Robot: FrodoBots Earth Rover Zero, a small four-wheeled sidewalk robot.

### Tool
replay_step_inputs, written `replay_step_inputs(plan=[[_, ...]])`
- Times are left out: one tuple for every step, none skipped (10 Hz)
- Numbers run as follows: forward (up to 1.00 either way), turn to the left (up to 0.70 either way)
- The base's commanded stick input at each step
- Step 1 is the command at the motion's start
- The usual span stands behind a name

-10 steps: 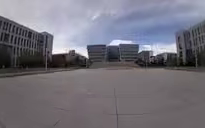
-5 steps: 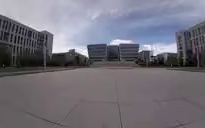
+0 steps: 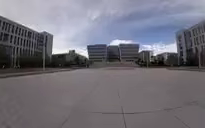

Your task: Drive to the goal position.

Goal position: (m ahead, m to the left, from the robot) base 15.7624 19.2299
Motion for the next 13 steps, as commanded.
replay_step_inputs(plan=[[0.70, 0.00], [0.70, 0.00], [0.70, 0.00], [0.70, 0.00], [0.70, 0.00], [0.70, 0.00], [0.70, 0.00], [0.70, 0.00], [0.70, 0.00], [0.70, 0.00], [0.70, 0.00], [0.70, 0.00], [0.70, 0.00]])
